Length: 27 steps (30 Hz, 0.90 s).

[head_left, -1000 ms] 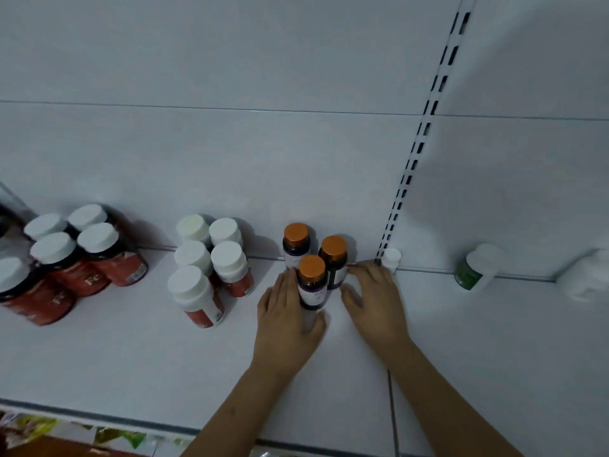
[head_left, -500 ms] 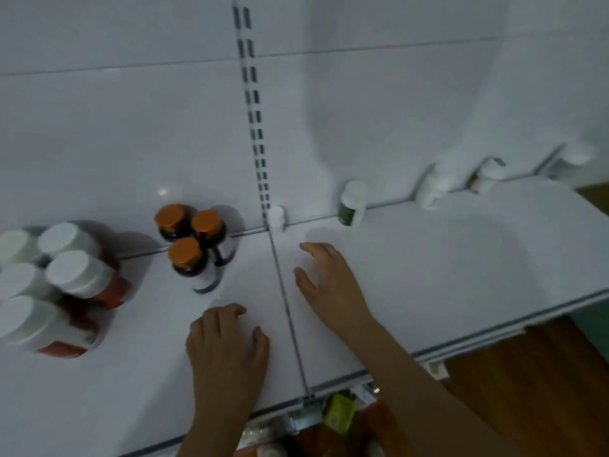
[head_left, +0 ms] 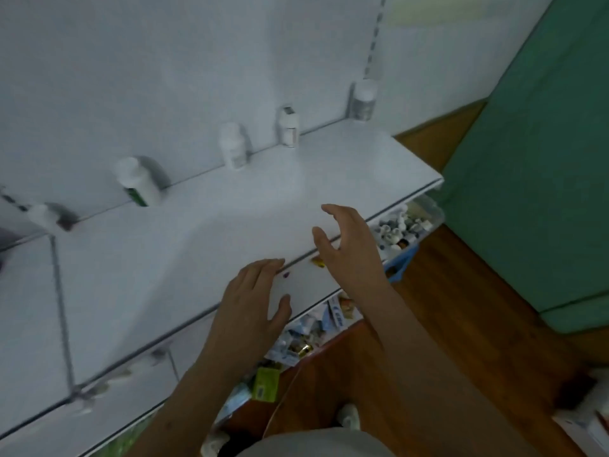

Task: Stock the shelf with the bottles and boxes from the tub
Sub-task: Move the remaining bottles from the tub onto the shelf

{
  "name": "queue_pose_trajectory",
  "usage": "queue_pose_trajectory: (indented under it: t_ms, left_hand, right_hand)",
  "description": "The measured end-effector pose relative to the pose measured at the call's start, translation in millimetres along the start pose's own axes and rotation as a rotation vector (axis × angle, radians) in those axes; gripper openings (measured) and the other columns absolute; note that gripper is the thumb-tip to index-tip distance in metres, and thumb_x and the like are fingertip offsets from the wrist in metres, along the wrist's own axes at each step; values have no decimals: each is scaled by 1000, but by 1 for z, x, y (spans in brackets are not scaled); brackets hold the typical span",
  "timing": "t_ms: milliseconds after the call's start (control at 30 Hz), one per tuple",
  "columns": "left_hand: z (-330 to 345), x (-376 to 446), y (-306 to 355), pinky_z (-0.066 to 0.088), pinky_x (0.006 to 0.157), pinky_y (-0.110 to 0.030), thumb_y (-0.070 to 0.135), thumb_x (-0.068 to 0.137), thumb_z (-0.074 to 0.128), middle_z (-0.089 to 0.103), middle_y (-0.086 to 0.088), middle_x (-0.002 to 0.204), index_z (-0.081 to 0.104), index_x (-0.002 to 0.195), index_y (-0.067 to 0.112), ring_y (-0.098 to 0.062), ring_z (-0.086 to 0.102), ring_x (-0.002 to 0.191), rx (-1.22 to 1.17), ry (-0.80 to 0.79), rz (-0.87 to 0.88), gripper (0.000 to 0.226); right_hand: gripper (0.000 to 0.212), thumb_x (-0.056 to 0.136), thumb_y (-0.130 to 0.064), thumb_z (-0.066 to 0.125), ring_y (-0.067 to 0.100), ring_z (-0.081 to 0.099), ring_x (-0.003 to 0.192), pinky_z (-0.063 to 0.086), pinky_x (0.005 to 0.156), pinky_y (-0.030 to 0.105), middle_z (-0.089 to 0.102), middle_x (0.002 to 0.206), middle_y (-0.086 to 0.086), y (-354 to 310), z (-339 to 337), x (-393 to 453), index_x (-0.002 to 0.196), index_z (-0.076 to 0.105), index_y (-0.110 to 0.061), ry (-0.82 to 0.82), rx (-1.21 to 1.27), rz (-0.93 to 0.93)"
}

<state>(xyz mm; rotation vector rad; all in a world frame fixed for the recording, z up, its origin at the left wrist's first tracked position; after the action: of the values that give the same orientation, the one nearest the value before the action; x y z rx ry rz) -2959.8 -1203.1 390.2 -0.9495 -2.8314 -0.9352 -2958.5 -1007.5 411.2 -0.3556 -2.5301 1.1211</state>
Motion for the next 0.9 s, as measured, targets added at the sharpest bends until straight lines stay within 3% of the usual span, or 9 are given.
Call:
queue_pose_trajectory:
  t_ms: [67, 233, 433, 533, 667, 800, 900]
  left_hand:
    - [28, 14, 38, 44, 102, -33, 30, 94, 58, 53, 2, 132, 47, 138, 18, -15, 49, 120, 3, -34, 44, 47]
    - [101, 48, 124, 35, 104, -24, 42, 95, 45, 52, 4, 134, 47, 138, 21, -12, 45, 124, -8, -150, 194, 48]
    - [179, 84, 195, 42, 104, -33, 52, 90, 35, 49, 5, 137, 45, 140, 21, -13, 46, 124, -54, -325, 280, 60]
    - [210, 109, 220, 42, 101, -32, 54, 88, 34, 48, 4, 136, 42, 141, 22, -14, 46, 123, -71, -376, 303, 62]
    - [254, 152, 233, 39, 101, -30, 38, 96, 53, 47, 3, 137, 40, 142, 22, -15, 44, 124, -98, -448, 304, 51]
    - [304, 209, 234, 45, 97, -34, 36, 96, 54, 48, -1, 134, 42, 141, 18, -19, 47, 121, -143, -495, 278, 50]
    - [334, 249, 238, 43, 102, -36, 35, 97, 53, 46, -4, 138, 40, 143, 16, -21, 46, 125, -148, -548, 246, 51]
  right_hand:
    - [42, 99, -35, 53, 14, 45, 125, 32, 101, 17, 51, 136, 1, 33, -40, -1, 137, 50, -16, 27, -25, 18]
    - [45, 97, -39, 52, 20, 51, 118, 44, 101, 35, 57, 128, 7, 118, -132, -15, 132, 53, -12, 133, -64, 99]
    - [44, 99, -36, 53, 17, 45, 126, 31, 100, 18, 52, 136, 1, 190, -221, -28, 139, 49, -17, 211, -168, 225]
    - [46, 99, -38, 51, 14, 43, 129, 27, 98, 14, 49, 139, -1, 220, -252, -21, 141, 47, -20, 228, -209, 278]
    - [49, 98, -42, 50, 14, 43, 131, 36, 107, 27, 48, 141, -2, 257, -278, 7, 142, 45, -20, 232, -247, 323]
    - [49, 99, -40, 51, 16, 44, 130, 37, 110, 30, 49, 140, 0, 295, -292, 60, 142, 46, -18, 174, -289, 322]
    - [49, 99, -39, 51, 18, 44, 131, 36, 112, 34, 49, 141, 2, 322, -299, 105, 142, 45, -17, 97, -309, 325]
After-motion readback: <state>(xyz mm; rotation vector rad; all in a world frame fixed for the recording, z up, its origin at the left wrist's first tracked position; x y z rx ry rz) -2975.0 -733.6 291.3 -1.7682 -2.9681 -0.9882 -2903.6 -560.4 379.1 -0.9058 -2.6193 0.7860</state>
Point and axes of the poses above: each hand's wrist, its own x-axis towards the middle knuckle, its own z-axis out of the palm, y = z × x, the point moved 3 cm from there along x, towards the middle knuckle
